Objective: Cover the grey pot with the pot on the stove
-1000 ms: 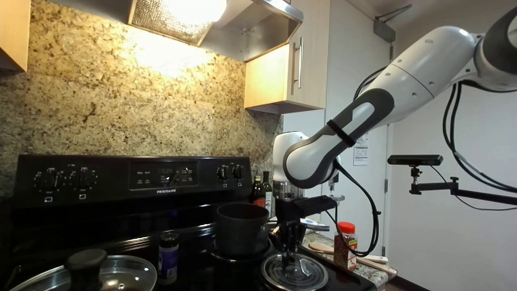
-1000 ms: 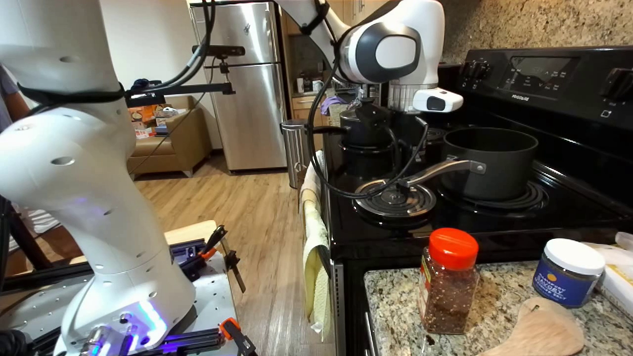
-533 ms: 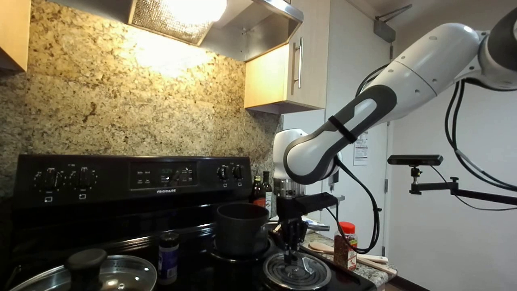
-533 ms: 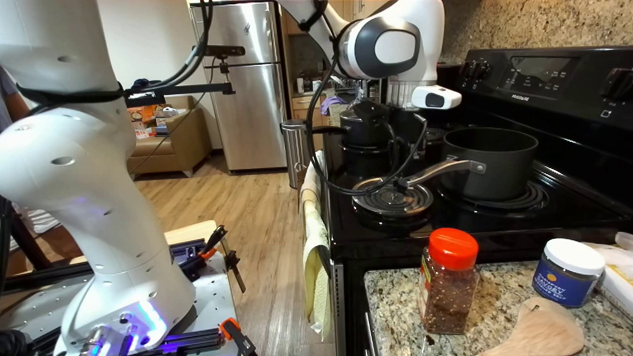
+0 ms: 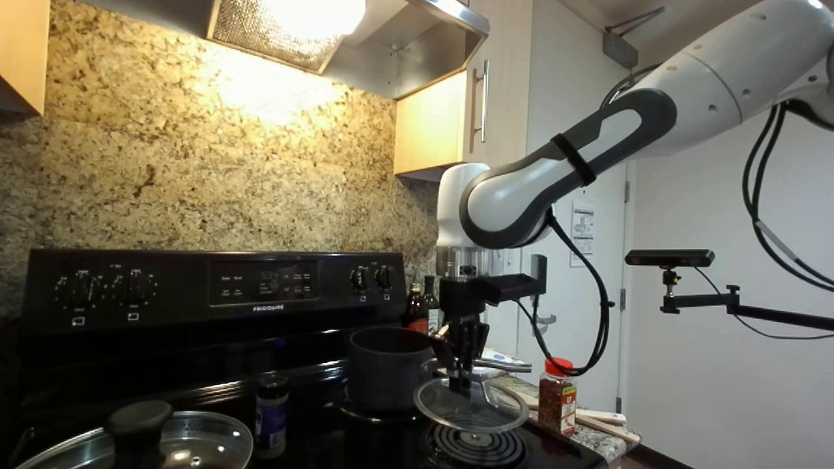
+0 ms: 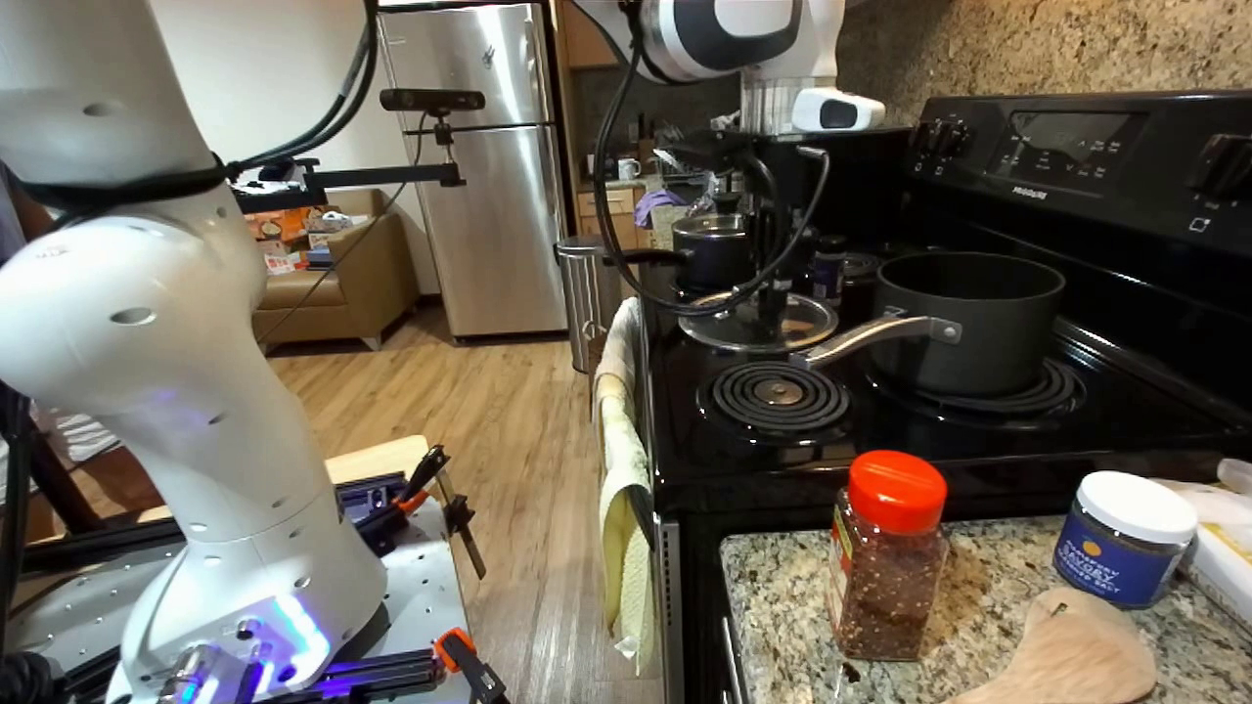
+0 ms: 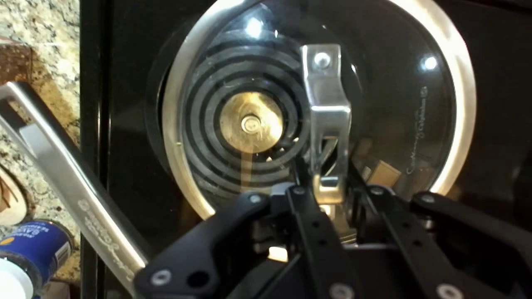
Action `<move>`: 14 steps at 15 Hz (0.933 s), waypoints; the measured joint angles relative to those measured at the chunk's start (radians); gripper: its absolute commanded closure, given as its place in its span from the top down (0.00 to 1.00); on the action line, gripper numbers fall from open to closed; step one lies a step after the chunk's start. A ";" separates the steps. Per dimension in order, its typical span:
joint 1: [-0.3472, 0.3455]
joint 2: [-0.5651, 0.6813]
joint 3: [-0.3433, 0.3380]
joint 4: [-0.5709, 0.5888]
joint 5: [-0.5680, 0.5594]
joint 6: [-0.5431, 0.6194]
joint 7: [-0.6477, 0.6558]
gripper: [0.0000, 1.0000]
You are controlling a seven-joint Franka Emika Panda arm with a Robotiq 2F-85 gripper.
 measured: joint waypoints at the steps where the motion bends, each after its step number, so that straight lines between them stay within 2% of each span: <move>1: 0.005 -0.006 0.006 0.013 -0.003 -0.001 0.000 0.05; 5: 0.014 -0.010 0.018 0.108 -0.012 -0.036 0.000 0.05; 9: 0.014 0.017 0.016 0.251 -0.039 -0.114 0.002 0.05; 10: 0.014 0.033 0.016 0.290 -0.044 -0.131 0.002 0.22; 14: 0.014 0.093 0.015 0.385 -0.044 -0.162 0.002 0.22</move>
